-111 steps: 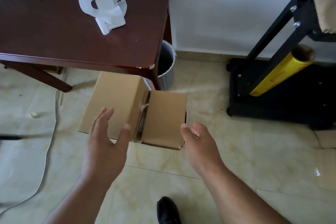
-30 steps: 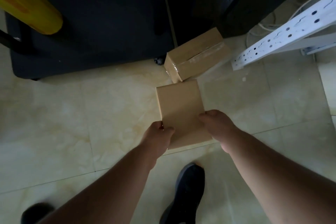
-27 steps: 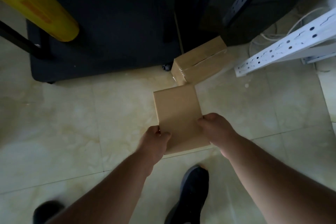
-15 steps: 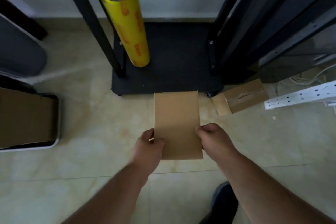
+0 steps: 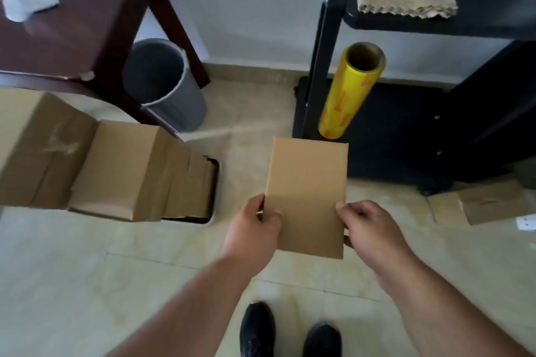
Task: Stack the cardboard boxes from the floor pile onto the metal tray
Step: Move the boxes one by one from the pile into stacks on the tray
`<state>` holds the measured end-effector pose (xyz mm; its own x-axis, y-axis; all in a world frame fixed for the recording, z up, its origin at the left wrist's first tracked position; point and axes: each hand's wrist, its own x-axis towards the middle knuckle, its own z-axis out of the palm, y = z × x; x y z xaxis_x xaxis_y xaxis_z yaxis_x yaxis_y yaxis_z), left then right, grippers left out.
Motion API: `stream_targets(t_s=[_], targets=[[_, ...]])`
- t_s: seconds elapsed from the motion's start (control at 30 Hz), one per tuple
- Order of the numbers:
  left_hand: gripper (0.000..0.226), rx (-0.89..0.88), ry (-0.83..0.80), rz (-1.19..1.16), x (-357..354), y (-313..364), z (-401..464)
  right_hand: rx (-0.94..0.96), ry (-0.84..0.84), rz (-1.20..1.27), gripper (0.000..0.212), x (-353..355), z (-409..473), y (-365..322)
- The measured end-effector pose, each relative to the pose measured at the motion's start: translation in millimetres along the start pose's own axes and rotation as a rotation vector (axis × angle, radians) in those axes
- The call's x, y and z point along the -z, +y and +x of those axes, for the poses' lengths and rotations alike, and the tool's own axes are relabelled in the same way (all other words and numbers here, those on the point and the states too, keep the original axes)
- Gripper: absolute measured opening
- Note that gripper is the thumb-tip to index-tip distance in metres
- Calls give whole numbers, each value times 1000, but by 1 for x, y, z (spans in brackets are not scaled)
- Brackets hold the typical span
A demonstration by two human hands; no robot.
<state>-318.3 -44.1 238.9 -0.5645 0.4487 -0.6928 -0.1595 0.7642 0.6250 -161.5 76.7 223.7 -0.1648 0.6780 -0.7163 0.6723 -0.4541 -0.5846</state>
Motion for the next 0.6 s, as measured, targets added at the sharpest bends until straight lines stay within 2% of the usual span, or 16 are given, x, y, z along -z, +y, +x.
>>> stream_targets(t_s=[0.2, 0.47, 0.6], targets=[[44, -22, 147, -55, 77, 0, -44, 58, -109, -4, 29, -45, -53, -50], [36, -70, 277, -82, 180, 10, -67, 218, -127, -55, 30, -112, -100, -120], [43, -95, 309, 26, 230, 6, -54, 244, -150, -56, 25, -159, -105, -143]])
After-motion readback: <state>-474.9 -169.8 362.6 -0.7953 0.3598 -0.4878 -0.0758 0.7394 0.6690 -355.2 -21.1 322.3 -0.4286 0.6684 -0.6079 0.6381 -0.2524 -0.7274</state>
